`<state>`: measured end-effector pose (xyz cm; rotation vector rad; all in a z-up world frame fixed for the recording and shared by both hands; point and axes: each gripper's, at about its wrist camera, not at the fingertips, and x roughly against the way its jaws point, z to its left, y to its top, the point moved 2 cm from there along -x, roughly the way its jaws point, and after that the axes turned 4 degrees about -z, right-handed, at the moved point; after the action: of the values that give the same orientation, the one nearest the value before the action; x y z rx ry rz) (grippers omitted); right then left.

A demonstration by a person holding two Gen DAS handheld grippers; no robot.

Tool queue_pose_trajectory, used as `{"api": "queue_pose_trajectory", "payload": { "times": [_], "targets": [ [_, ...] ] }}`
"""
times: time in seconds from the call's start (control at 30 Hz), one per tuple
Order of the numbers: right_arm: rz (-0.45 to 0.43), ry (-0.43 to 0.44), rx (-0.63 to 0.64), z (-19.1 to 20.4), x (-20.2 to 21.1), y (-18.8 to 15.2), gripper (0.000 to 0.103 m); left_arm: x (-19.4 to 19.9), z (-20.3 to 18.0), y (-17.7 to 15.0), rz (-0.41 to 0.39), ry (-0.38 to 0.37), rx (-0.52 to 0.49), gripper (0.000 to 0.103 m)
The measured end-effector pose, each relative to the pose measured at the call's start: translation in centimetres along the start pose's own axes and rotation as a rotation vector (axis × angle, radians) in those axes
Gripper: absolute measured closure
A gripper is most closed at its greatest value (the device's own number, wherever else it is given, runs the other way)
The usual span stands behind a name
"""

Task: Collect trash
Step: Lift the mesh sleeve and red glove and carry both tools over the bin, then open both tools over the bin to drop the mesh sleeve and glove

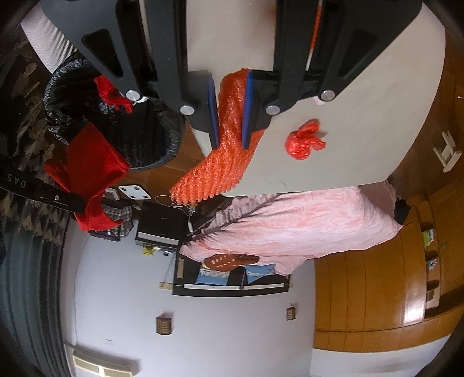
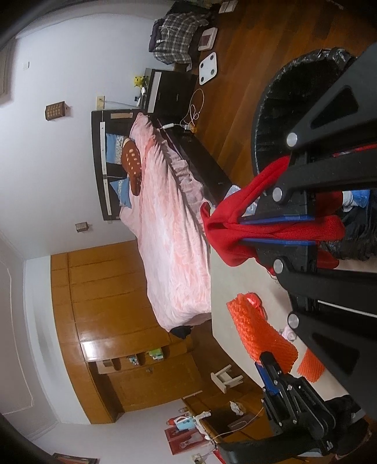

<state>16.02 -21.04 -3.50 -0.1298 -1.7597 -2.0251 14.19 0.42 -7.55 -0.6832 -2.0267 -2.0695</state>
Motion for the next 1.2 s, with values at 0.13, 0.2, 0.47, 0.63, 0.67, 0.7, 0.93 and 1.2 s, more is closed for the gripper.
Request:
{"api": "queue_pose_trajectory", "payload": {
  "times": [0.13,0.2,0.47,0.63,0.67,0.7,0.93,1.2],
  "targets": [
    [-0.007,-0.029,-0.01,-1.2,0.7,0.0,0.094,-0.9,-1.9,0.2,0.007,-0.047,-0.013,0.089],
    [-0.009,-0.048,-0.016,-2.1,1.1,-0.1,0.094,-1.4,-3.0,0.3,0.01,-0.071,-0.024,0.089],
    [-0.007,-0.139,-0.045,-6.2,2.7,-0.5,0.094,-3.5,-9.1,0.8,0.018,-0.21,-0.072,0.089],
    [0.009,-0.196,-0.056,-8.5,3.2,-0.9,0.094,-5.2,-12.9,1.2,0.027,-0.293,-0.088,0.084],
    [0.014,-0.209,-0.055,-8.9,3.2,-1.1,0.088,-5.6,-13.5,1.2,0.031,-0.313,-0.087,0.078],
    [0.02,-0.229,-0.058,-9.4,3.3,-1.3,0.077,-6.1,-14.1,1.2,0.042,-0.33,-0.085,0.057],
    [0.045,-0.277,-0.092,-11.7,3.5,-3.0,0.042,-7.7,-14.0,0.8,0.075,-0.319,-0.058,0.042],
    [0.015,-0.317,-0.116,-11.5,3.7,-3.6,0.006,-6.5,-8.3,0.1,0.059,-0.143,-0.046,0.018]
  ]
}}
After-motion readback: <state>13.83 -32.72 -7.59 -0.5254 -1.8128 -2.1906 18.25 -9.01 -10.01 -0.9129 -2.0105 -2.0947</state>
